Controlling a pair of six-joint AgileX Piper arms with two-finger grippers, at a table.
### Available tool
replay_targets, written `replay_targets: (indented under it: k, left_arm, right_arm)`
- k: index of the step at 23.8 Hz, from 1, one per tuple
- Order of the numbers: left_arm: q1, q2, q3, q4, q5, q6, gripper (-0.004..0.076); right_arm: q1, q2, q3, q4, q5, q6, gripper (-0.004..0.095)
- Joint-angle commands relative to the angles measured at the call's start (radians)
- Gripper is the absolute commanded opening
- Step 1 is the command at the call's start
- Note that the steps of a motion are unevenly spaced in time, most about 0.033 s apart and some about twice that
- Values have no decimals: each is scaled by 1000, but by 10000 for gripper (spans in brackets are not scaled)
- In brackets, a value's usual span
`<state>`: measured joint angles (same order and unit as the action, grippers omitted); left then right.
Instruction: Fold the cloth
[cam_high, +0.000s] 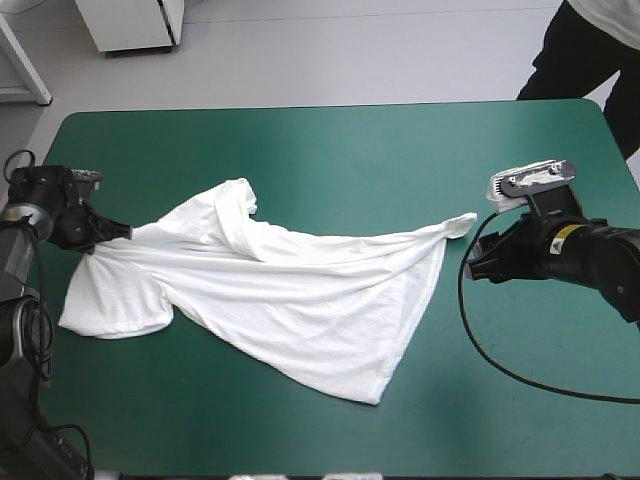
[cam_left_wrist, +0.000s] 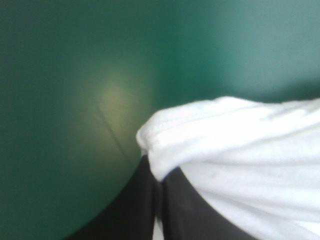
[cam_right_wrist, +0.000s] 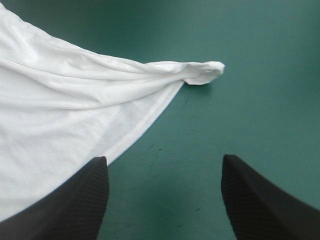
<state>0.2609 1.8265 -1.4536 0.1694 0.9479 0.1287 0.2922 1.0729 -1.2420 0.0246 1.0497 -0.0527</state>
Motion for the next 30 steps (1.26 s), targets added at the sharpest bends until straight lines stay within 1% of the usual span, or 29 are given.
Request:
replay_targets:
  k: [1,5,10,14,16,17,18,19,20,22,23,24,26,30]
  left_arm:
    - [62,-26,-140,29,-24,-10,-10]
    - [129,40,-289,29,-11,-10,-10]
    - [200,142,-440,7,-10,-10,-10]
    - [232,180,-472,-61,-6,-5,-10]
    - [233,182,-473,-98,13,27,-6]
    - [233,182,-474,-177,22,80,35]
    - [233,182,-475,-259,41,128,132]
    - [231,182,-475,-296,59,157,200]
    - [231,182,-475,-341,94,196,313]
    - [231,164,-477,-401,192,217,538]
    - [231,141,-477,-433,213,230,612]
    - [231,98,-477,-489,218,261,643]
    - [218,-3,-477,-587,247,332,634]
    - [137,-160,-467,-631,317,392,634]
  right_arm:
    - [35,9,-30,3,-60,-8,603]
    - [118,41,-30,-25,-58,-8,599]
    - [196,84,-30,-25,-56,-10,599]
    - [209,86,-30,-25,-56,-10,599]
    - [209,86,-30,-25,-56,-10,599]
    - [209,86,-30,-12,-56,-10,599]
    - [209,86,-30,0,-56,-10,599]
    - [209,86,-30,11,-53,-12,599]
    - [209,86,-30,23,-49,-14,599]
    - [209,86,-30,30,-47,-38,599]
    - [209,86,-30,30,-47,-40,599]
    - [209,86,-30,30,-47,-42,599]
    - [209,86,-30,30,-44,-48,599]
    - [209,86,-30,16,-32,-59,599]
